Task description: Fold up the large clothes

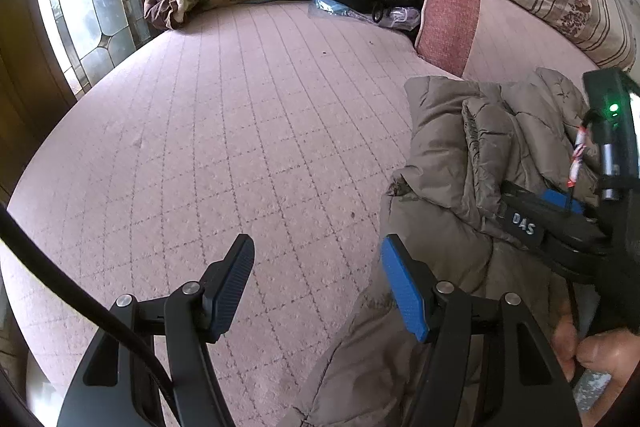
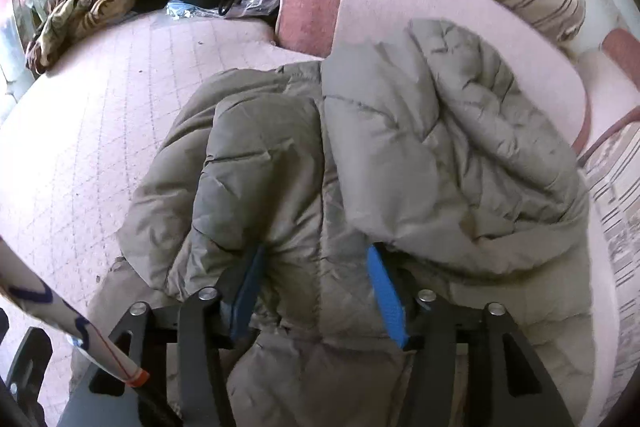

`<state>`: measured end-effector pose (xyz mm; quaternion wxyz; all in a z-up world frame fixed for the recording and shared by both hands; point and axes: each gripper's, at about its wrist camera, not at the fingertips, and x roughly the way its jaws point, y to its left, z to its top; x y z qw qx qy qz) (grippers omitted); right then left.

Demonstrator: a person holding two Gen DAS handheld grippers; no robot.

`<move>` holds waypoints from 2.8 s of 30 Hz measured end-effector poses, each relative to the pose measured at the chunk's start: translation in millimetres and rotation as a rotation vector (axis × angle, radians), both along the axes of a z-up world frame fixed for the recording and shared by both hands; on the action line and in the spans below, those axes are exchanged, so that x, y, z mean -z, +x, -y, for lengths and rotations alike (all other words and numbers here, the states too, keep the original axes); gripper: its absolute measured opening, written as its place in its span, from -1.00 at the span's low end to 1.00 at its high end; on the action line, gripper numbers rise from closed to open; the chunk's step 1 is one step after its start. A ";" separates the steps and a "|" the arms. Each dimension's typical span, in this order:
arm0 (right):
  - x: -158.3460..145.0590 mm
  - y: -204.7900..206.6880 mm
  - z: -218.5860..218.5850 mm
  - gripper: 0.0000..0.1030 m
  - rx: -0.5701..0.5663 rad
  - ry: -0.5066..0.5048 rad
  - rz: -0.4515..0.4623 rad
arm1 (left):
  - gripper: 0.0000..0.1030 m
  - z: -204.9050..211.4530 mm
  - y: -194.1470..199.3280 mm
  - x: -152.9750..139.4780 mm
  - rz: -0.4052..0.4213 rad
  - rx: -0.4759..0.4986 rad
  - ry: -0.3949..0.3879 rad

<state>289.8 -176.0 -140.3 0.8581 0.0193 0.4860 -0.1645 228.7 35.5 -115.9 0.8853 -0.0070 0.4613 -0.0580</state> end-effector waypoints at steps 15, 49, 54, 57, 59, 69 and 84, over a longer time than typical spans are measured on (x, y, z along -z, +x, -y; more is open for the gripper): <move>-70.9 -55.5 41.7 0.23 0.150 -0.162 0.200 | 0.26 2.4 -7.2 -6.1 0.026 0.027 -0.019; 25.1 -117.7 67.0 0.52 0.269 0.012 -0.043 | 0.27 5.2 -15.8 -9.2 0.045 0.074 -0.075; 17.2 -135.5 68.6 0.52 0.262 0.004 -0.051 | 0.27 4.9 -17.8 -10.7 0.047 0.077 -0.072; 10.7 -154.4 68.0 0.52 0.261 0.004 -0.048 | 0.27 4.9 -20.0 -12.9 0.057 0.078 -0.065; 7.8 -169.3 70.8 0.52 0.265 -0.001 -0.049 | 0.27 4.9 -21.9 -14.0 0.063 0.079 -0.060; -26.1 -264.9 111.7 0.52 0.365 -0.023 -0.017 | 0.27 -13.7 -30.7 -6.3 0.046 0.004 -0.147; -31.3 -402.2 181.7 0.54 0.562 0.048 0.059 | 0.27 -39.0 -120.0 -1.7 0.076 0.011 0.028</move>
